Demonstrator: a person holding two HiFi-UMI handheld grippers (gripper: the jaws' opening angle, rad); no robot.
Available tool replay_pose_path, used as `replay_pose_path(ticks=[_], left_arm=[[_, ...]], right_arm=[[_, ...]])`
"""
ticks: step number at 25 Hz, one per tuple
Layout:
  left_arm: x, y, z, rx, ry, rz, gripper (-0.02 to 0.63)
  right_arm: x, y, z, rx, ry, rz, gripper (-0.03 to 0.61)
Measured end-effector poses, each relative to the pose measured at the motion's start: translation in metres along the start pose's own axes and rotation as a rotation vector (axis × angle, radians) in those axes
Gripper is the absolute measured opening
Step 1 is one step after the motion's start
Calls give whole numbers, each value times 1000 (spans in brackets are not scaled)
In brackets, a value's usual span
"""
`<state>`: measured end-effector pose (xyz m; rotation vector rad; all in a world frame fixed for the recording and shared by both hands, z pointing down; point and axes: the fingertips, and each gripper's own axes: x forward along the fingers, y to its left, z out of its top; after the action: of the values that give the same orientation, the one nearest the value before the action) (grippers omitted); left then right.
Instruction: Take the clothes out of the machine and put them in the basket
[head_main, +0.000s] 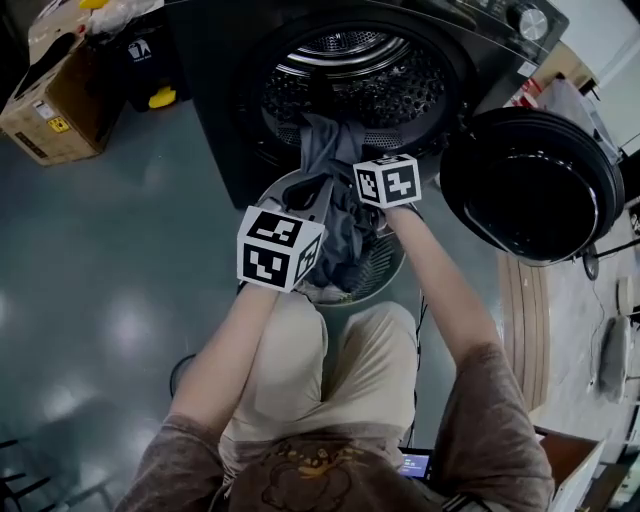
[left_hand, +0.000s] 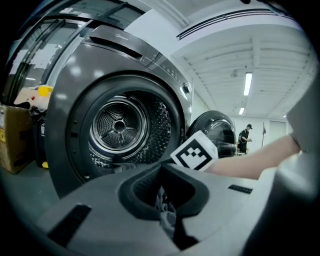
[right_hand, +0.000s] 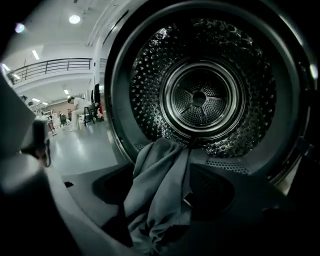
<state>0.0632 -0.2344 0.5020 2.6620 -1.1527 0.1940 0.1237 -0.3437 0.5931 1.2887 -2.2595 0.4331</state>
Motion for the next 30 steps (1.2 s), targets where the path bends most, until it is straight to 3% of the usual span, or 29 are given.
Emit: replay_pose_path(ticks=[8,11,15,19,22,30], left_arm=[[-9,15,1,-17,-4,11,6],[-11,21,2,-24,-7,14,6],[-10,26,0,-27,2,7,6],[-8,27,-2,-23,15,5,6],[-4,24,-4,-5,29,3,6],[-1,11,-5,21,37,1,6]], right_arm=[[57,-30,6,166,30,-77,385],[69,-32,3,158,53,-128,381],[74,-36,1,105,80,-210,322],[70,-42,-3,81,104,-223,223],[59,-46,-5,113,117,-174,54],[-2,-23,-12,106,63,-65,51]])
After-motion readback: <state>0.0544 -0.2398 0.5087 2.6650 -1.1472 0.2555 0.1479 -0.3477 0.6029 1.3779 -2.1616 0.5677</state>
